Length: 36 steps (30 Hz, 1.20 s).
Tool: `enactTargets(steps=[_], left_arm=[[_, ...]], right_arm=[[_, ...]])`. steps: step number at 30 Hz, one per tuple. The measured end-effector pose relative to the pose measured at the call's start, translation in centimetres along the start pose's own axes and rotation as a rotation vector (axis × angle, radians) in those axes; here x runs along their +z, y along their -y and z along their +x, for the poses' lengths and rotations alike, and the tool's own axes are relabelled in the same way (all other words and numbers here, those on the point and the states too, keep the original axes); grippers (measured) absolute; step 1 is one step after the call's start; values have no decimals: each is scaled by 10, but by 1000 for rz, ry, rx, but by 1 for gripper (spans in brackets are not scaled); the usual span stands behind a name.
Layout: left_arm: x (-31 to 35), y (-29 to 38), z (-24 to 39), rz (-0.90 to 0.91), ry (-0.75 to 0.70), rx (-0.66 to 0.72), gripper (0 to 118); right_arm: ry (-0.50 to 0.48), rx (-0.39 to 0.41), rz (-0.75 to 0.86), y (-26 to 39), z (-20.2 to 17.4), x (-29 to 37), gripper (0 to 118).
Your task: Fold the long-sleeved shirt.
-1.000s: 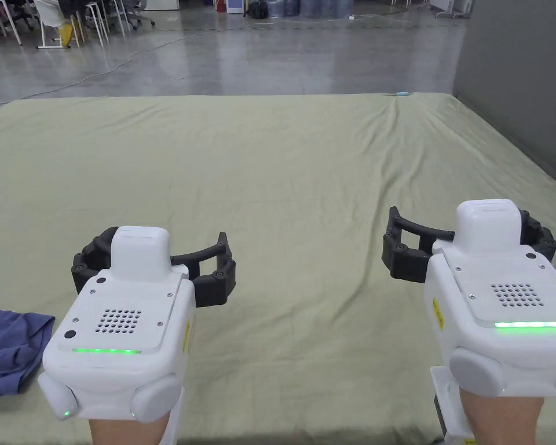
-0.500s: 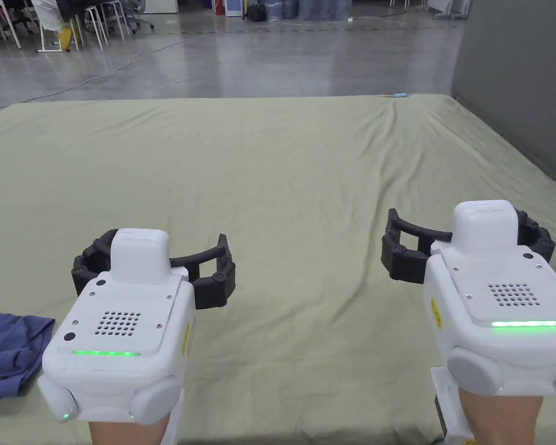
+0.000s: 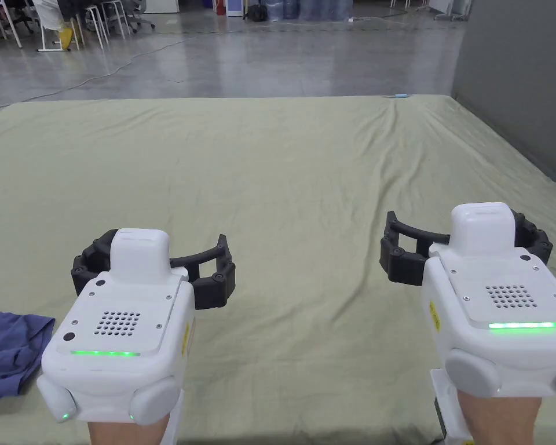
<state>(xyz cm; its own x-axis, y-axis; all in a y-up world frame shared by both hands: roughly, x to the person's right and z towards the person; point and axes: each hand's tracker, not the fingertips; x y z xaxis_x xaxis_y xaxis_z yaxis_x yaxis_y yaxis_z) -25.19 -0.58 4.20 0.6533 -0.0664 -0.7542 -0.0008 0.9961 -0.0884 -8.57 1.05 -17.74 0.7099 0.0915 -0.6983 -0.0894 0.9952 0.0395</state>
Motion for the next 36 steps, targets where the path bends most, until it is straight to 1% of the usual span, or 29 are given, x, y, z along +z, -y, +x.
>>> enactTargets(steps=[4,10,13,14,15,17,18,19,21,24,25,26,28,33,36], left_arm=[[1,0,1,2,11,-1,117],[1,1,2,4,8,-4,117],[2,1,1,6,5,3,117],[2,1,1,2,6,11,117],[1,1,0,-1,6,14,117],[1,1,0,0,0,12,117],[1,1,0,2,-5,9,117],[1,1,0,3,-6,8,117],[2,0,-1,-2,-3,12,117],[2,0,-2,-6,-9,25,117],[2,0,-3,-7,-15,24,117],[1,0,-3,-8,-19,23,117],[1,-1,-3,-8,-22,22,117],[2,-1,-2,-7,-20,16,117],[2,0,-2,-9,-20,16,117]], right_arm=[[3,11,1,1,-1,0,115],[5,-2,3,2,0,0,115],[32,-14,1,1,-1,-1,115],[35,-28,-36,-2,-1,-3,115],[38,-64,-85,-5,-1,-6,115],[80,-124,-159,-10,-3,-11,115],[109,-126,-213,-14,-4,-13,115],[115,-120,-233,-16,-5,-14,115],[108,-113,-239,-19,-7,-15,115],[86,-114,-200,-20,-10,-7,115],[65,-115,-197,-21,-10,-4,115],[20,-123,-209,-23,-10,-3,115],[-24,-139,-250,-27,-12,-2,115],[-10,-143,-226,-33,-20,2,115],[-17,-145,-227,-33,-21,2,115]])
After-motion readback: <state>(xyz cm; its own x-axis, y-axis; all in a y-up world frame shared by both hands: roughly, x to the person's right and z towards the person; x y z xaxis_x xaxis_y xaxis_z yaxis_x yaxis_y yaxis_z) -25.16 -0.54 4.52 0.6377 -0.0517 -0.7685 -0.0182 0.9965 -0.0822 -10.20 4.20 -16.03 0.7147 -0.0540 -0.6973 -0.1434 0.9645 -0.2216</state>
